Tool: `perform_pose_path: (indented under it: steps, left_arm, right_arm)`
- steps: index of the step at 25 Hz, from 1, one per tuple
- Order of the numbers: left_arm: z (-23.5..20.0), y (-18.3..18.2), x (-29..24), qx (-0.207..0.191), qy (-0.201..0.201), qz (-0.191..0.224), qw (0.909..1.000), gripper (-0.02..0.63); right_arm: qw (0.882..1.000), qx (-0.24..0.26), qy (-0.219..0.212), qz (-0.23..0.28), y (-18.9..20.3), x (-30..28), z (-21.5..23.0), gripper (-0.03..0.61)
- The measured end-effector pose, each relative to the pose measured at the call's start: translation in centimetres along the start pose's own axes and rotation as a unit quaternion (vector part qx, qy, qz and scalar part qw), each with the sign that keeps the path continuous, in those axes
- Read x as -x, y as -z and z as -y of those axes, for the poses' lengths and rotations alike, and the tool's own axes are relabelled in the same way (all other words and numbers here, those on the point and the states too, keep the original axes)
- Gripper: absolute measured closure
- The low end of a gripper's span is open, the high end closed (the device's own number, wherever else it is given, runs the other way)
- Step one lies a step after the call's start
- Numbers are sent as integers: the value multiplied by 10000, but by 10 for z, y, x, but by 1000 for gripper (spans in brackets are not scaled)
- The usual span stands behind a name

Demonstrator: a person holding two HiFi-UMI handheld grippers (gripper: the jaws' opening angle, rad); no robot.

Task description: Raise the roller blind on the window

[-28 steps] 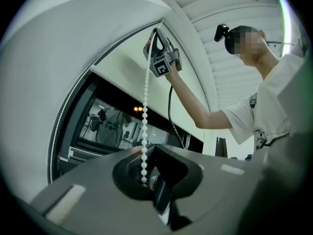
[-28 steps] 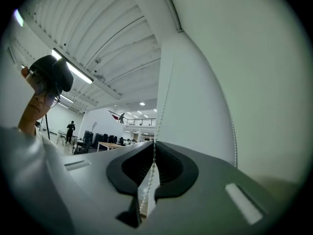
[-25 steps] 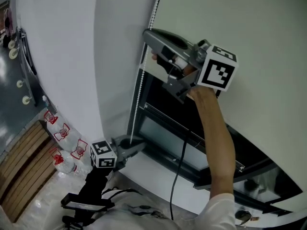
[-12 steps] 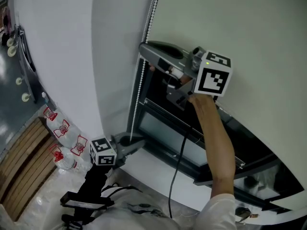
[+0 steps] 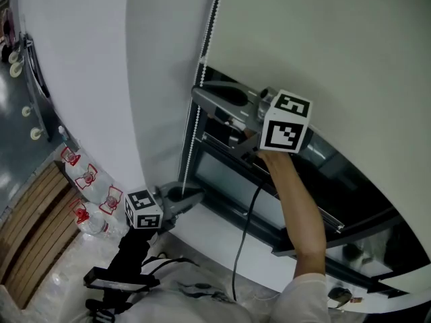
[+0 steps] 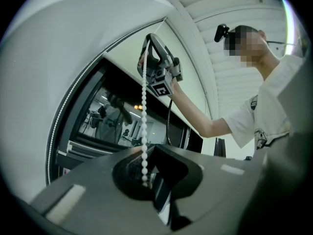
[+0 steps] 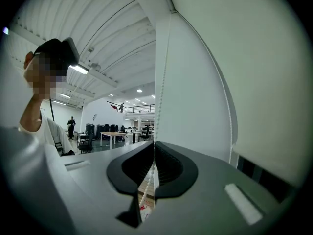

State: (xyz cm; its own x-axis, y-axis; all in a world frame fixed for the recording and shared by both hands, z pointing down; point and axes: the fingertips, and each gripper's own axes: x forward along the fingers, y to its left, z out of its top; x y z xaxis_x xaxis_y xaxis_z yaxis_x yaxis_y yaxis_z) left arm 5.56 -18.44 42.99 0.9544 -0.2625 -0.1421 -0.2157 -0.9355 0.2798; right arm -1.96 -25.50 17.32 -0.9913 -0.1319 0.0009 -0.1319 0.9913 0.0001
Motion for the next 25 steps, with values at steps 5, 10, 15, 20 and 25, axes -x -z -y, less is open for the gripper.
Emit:
perform_pose_path:
  steps: [5, 10, 15, 20, 25]
  left_arm:
    - [0, 0, 1, 2, -9, 0, 10000, 615]
    - [0, 0, 2, -3, -11, 11, 10000, 615]
    - [0, -1, 4, 28, -25, 26, 10000, 615]
    - [0, 1, 3, 82, -26, 4, 10000, 615]
    - [0, 3, 3, 89, -16, -11, 10000, 615]
  right_arm:
    - [9994, -328, -40, -68, 32, 1, -2, 568]
    - [9980, -587, -53, -225, 69, 1, -7, 568]
    - [9946, -839, -24, -604, 121, 1, -14, 571]
    - [9899, -1119, 13, -873, 165, 5, -20, 571]
    - [9872, -1413, -53, -739, 176, 9, -25, 571]
